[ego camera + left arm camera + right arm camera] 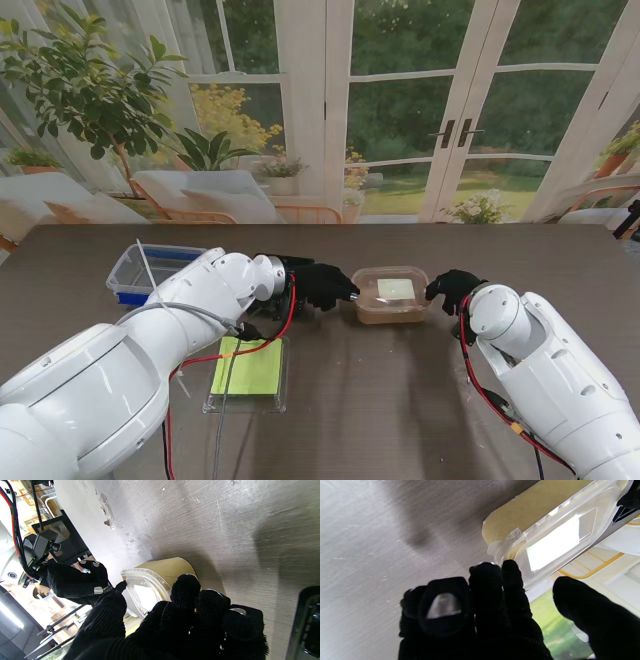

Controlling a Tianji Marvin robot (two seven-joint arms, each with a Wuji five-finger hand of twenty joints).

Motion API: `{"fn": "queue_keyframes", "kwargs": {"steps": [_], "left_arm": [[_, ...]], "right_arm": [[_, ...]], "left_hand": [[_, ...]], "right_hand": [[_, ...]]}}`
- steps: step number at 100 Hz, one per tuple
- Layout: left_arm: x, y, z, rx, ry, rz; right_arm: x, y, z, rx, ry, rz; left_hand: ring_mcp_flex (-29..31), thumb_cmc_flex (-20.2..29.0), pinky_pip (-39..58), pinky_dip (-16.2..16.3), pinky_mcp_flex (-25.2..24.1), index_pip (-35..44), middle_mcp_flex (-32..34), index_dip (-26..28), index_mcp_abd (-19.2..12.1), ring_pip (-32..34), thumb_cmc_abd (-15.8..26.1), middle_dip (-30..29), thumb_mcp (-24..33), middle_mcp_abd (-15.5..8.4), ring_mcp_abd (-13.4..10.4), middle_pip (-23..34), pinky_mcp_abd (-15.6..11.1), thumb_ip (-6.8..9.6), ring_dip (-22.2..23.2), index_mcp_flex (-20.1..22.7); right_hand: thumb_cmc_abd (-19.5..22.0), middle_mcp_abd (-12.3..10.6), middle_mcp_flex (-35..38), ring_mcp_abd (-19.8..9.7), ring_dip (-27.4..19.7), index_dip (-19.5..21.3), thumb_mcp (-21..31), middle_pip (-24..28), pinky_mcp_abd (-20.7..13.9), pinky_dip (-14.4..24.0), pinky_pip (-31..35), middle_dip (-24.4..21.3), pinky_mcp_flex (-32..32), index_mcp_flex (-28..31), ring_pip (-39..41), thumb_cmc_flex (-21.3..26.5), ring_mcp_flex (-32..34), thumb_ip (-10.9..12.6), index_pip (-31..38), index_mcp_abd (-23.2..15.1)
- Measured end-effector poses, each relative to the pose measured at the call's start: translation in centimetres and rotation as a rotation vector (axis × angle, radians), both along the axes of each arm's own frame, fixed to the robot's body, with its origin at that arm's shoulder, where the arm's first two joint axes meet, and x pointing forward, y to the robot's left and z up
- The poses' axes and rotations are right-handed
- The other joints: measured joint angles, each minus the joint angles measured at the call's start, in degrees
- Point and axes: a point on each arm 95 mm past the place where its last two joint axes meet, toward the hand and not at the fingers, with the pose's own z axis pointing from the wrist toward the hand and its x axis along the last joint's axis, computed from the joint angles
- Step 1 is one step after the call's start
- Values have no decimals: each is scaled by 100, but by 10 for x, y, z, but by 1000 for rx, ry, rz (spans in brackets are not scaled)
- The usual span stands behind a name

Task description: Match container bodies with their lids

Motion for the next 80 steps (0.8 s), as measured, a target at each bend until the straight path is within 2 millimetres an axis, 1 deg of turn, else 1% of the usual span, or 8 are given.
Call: {"fn": "queue_keyframes", "kwargs": {"steps": [52, 80], "left_arm": [[0, 1, -2, 17, 13, 9], [0, 1, -2, 19, 14, 9]], "right_arm": [[0, -1, -1, 14, 2, -10], [0, -1, -2, 17, 6, -14]], "left_hand": [[0, -9, 0, 0, 0, -65, 0, -12, -128, 0, 0, 0, 55, 0, 0, 0, 0, 0, -1, -5], [0, -9, 0, -1, 0, -73, 0, -16, -141, 0, 0, -1, 55, 0, 0, 0, 0, 0, -2, -8]], "right_hand": [[1, 2, 0, 1, 0, 26, 0, 0, 0, 0, 0, 0, 0, 4, 0, 0, 0, 0, 67, -33], [1, 2, 0, 2, 0, 27, 0, 0, 0, 0, 0, -1, 0, -30, 0, 0, 0, 0, 116, -71]]}}
